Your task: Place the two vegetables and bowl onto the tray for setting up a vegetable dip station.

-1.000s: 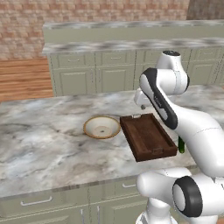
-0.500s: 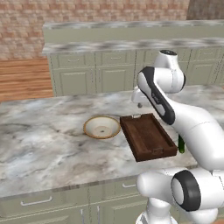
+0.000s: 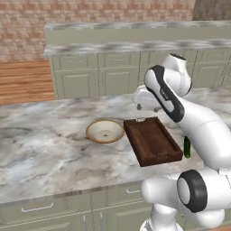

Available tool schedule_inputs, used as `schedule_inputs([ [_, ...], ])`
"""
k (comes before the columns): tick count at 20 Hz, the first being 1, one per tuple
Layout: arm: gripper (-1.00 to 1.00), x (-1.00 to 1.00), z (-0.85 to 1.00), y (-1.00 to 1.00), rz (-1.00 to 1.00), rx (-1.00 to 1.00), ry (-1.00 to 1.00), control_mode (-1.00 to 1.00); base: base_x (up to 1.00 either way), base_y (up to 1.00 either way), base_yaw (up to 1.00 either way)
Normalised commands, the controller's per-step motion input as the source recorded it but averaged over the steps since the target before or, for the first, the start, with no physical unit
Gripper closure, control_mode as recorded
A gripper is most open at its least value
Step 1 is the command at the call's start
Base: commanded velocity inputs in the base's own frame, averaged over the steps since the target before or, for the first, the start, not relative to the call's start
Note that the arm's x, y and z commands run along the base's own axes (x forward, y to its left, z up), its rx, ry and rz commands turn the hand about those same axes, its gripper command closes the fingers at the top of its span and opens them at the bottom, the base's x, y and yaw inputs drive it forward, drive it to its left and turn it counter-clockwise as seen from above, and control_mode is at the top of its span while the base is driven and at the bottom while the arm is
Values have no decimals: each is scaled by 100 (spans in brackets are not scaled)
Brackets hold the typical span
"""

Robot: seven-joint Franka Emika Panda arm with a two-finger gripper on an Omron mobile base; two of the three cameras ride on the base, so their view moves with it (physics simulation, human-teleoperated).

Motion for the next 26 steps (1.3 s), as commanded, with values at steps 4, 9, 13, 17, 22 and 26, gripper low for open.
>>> schedule_inputs([
  [4,-100,0,-21,30,-1,4,0,-100,0,0,0],
  [9,-100,0,-16,32,-16,0,7,-100,0,0,0],
  [13,-100,-3,-18,24,-29,0,10,-100,0,0,0],
  [17,-100,-2,-16,14,-38,0,17,-100,0,0,0],
  [22,-100,-1,-19,13,-38,0,8,-100,0,0,0],
  [26,-100,1,-19,12,-20,2,0,-100,0,0,0],
])
